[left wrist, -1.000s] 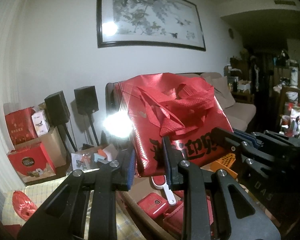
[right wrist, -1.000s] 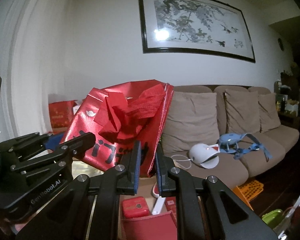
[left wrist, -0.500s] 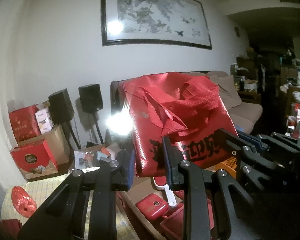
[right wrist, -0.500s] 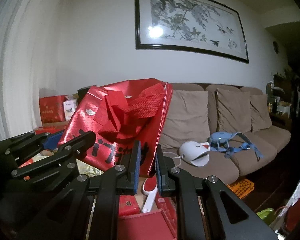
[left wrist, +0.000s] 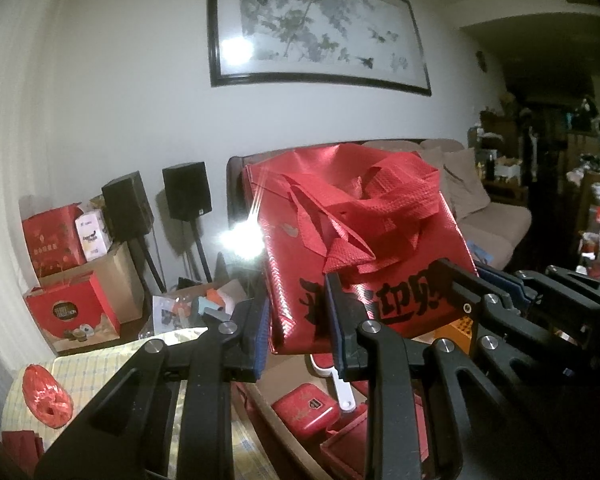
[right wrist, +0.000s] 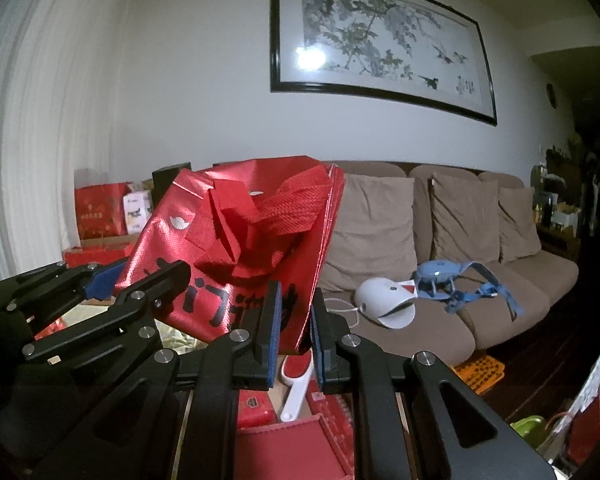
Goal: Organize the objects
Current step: 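Carry the held red gift bag with both tools over the cardboard box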
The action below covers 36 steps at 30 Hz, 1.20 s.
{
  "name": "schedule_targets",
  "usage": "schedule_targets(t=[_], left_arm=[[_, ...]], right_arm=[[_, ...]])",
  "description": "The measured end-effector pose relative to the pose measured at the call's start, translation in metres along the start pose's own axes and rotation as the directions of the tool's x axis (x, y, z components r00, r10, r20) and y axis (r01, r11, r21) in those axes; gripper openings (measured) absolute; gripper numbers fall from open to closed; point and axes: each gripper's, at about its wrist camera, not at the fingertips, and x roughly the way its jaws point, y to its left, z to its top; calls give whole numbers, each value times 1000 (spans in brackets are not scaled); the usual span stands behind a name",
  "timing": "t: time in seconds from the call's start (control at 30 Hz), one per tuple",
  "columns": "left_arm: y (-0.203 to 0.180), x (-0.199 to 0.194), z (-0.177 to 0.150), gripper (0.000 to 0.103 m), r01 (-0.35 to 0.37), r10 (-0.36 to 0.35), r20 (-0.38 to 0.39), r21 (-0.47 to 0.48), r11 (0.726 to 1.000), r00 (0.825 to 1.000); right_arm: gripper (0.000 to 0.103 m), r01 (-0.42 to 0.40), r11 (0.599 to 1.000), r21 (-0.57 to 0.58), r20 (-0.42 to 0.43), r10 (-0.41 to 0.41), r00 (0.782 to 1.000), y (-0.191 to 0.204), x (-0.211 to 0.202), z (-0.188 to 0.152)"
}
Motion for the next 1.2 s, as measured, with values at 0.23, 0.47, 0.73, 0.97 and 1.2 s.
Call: schedule_targets(t=[0.23, 0.47, 0.73, 0.97, 1.2], left_arm=[[-1, 7, -5, 23, -2, 2, -24, -9, 1000, 1000], [-1, 11, -7, 23, -3, 3, -34, -5, 1000, 999], [-4, 14, -13, 23, -2, 1, -49, -8, 1000, 999], [-8, 17, -14, 23, -5, 5, -61, -7, 1000, 998], [-12, 24, -17, 24, 2, -2, -84, -2, 1000, 996]], right_arm=[[13, 0, 1000, 0, -24, 0, 1000, -3, 7, -4], [14, 5, 1000, -6, -40, -5, 999, -3, 12, -6], [14, 6, 1000, -9, -59, -6, 998, -5, 18, -8], [14, 2, 1000, 4, -71, -2, 997, -11, 22, -12], [14, 8, 1000, 12, -92, -7, 996, -15, 28, -16]])
